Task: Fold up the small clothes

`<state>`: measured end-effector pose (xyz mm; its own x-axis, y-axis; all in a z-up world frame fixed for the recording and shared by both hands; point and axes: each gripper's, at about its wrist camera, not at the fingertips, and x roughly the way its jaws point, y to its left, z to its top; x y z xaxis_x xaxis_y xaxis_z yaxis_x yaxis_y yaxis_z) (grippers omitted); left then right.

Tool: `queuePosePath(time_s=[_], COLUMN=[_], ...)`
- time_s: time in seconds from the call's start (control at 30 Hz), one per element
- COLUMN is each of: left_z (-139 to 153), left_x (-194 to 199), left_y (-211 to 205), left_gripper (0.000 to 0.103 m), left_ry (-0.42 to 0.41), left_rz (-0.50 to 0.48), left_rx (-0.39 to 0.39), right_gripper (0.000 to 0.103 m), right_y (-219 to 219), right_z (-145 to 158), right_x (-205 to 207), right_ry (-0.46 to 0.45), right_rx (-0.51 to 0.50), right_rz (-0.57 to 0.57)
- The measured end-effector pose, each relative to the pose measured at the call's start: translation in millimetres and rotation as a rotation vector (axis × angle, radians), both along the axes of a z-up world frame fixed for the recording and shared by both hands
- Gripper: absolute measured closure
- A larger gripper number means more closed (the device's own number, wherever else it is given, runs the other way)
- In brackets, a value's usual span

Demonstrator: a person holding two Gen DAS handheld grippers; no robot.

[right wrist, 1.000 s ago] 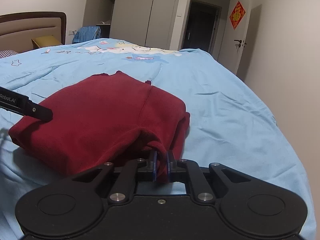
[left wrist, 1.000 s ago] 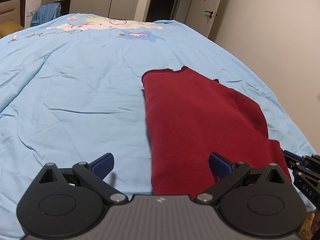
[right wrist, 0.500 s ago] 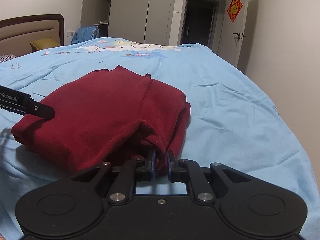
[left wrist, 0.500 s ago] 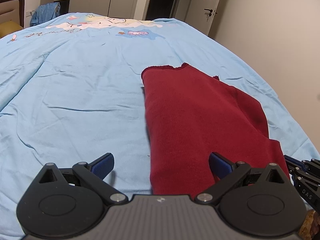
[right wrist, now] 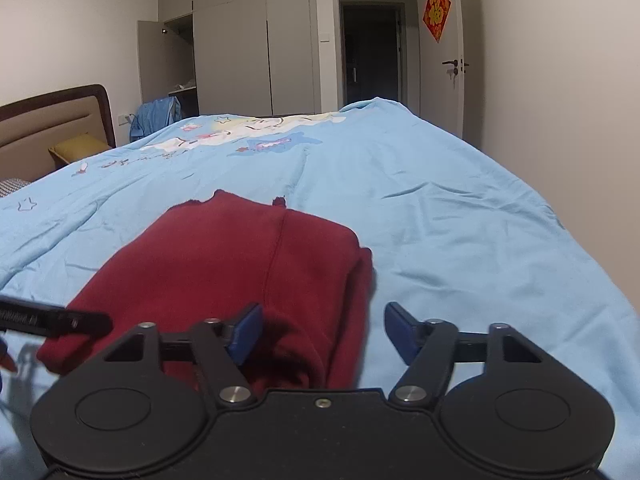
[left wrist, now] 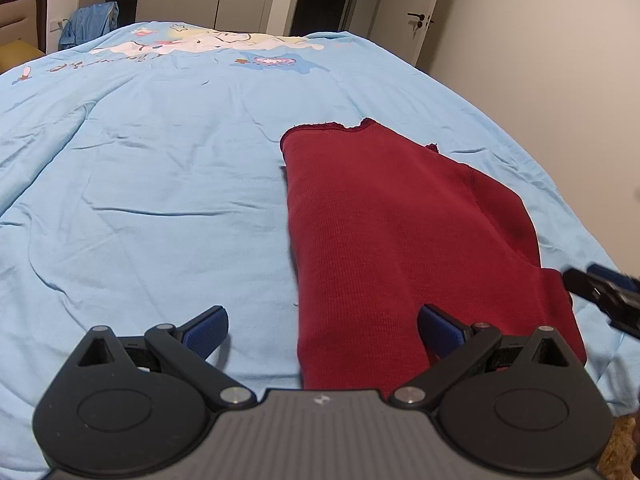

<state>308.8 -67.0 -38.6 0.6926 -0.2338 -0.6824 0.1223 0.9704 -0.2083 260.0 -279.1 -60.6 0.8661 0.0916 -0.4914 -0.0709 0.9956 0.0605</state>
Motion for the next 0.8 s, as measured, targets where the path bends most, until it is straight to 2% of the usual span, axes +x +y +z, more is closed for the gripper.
queuePosePath(time_s=[0.1,0.17,0.3,0.37,0.4,0.47,0.5,0.6,0.8], left_z=[0,0,0,-2,-3,-5,-6,-8,-10], left_x=[0,1,2,3,3,4,5,6,9], left_y=[0,0,0,0,-1,0,0,0,-7], left_gripper=[0.000,0.000,0.000,0.000,0.000,0.000,0.000,0.000,0.000], left_ry=[0.003,0.006,0.008,0.013,0.014,0.017,0.020,0.028,0.030], left_rz=[-0.001,-0.001,-0.004,-0.005,-0.008,-0.017,-0.020,-0.028,-0.059], left_rx=[0.003,0.005,0.006,0.003,0.000,-0.009,-0.015,-0.027,-0.024], right_gripper=[0.030,0.039,0.045,0.063,0.068,0.088,0.091,0.096,0.098], right_y=[3,3,-7,-11,-12,-13,-11,-11,-20], right_z=[-4,-7,-16,-20,-22,-23,-22,-18,-25], right_x=[24,39,59,65,67,67,66,60,57], right_ry=[0.011,0.030,0.072,0.089,0.095,0.092,0.079,0.043,0.053], right_rx=[0.018,0.040,0.121,0.134,0.140,0.140,0.125,0.082,0.104], right_rz=[-0.005,-0.014,-0.053,-0.065,-0.065,-0.060,-0.057,-0.051,-0.086])
